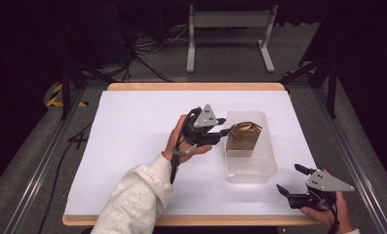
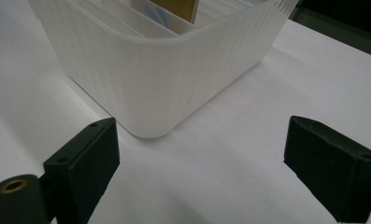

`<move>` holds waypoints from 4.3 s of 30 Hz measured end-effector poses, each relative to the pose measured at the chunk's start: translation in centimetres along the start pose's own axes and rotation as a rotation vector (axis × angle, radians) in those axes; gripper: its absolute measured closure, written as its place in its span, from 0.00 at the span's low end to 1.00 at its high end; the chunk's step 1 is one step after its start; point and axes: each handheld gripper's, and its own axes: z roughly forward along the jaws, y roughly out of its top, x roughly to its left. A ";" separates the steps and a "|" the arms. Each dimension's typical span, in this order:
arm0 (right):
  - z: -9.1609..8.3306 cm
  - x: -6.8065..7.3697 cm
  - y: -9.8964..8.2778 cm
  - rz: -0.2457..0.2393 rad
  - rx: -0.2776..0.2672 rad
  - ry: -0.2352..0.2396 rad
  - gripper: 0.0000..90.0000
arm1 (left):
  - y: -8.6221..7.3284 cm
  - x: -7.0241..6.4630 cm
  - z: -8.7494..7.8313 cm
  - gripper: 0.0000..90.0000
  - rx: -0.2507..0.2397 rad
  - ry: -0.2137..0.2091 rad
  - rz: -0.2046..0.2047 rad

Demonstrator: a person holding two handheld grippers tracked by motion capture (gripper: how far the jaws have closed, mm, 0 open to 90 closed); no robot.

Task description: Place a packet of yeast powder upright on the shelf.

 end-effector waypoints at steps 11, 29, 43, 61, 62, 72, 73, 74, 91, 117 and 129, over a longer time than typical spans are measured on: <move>0.1 -0.3 0.0 0.011 0.001 -0.002 0.12 | -1.2 0.1 -0.6 0.52 0.059 0.035 0.012; 0.2 -0.1 -0.2 0.012 0.009 0.009 0.12 | -3.9 -0.2 -2.5 0.39 0.184 0.120 0.065; 0.3 0.0 -0.2 0.001 0.012 0.012 0.12 | -7.2 -0.1 -5.1 0.26 0.210 0.186 0.044; 0.5 0.0 -0.2 -0.003 0.019 0.011 0.12 | -12.8 1.7 -9.3 0.20 0.235 0.265 -0.063; 0.5 0.1 -0.1 -0.006 0.020 0.011 0.12 | -13.0 1.7 -9.5 0.19 0.241 0.266 -0.064; 0.6 0.1 -0.1 -0.012 0.021 0.010 0.12 | -15.9 1.5 -11.8 0.16 0.276 0.319 -0.107; 0.6 0.1 -0.2 -0.011 0.024 0.011 0.12 | -16.2 1.5 -12.1 0.16 0.280 0.326 -0.110; 0.6 0.2 -0.2 -0.011 0.024 0.010 0.12 | -16.5 1.4 -12.3 0.16 0.283 0.331 -0.121; 1.4 0.0 0.0 -0.028 0.031 0.019 0.11 | -21.7 -0.3 -15.5 0.10 0.300 0.396 -0.168; 1.6 0.1 0.2 -0.044 0.025 0.037 0.10 | -25.3 -1.8 -21.4 0.08 0.080 0.477 -0.344; 1.5 0.1 0.2 -0.042 0.028 0.037 0.10 | -25.0 -1.8 -21.1 0.08 0.094 0.476 -0.325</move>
